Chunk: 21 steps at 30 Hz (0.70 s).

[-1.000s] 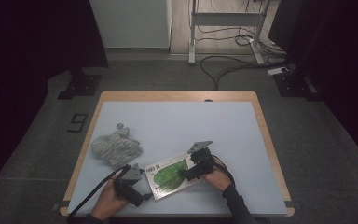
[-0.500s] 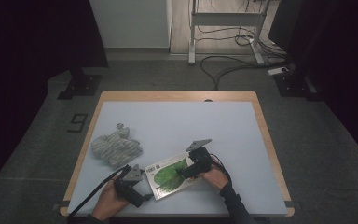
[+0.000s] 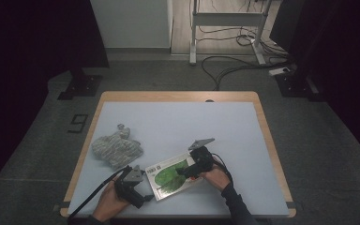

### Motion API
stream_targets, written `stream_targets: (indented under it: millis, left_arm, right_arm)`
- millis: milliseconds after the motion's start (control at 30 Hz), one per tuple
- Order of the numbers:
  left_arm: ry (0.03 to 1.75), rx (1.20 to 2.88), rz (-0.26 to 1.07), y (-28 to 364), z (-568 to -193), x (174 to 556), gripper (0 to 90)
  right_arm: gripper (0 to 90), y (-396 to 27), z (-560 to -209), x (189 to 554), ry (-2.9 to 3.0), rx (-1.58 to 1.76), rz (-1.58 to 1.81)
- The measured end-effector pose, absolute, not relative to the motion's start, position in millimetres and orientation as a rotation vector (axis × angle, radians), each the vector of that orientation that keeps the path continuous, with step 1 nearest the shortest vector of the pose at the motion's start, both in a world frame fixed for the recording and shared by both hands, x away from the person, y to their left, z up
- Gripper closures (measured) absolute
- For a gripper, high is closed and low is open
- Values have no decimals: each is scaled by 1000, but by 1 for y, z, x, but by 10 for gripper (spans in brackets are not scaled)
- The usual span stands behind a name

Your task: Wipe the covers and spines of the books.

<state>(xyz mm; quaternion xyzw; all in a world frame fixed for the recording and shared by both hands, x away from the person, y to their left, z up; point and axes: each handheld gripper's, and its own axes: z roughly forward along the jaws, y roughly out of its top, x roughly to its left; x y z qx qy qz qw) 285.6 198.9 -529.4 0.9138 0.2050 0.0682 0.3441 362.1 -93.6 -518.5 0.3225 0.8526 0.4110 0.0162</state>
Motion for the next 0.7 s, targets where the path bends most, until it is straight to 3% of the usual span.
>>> stream_targets:
  millis: [700]
  left_arm:
    - [539, 2379, 193, 196, -529, 282, 0]
  right_arm:
    - [5, -91, -523, 369, 2641, 1040, 1279]
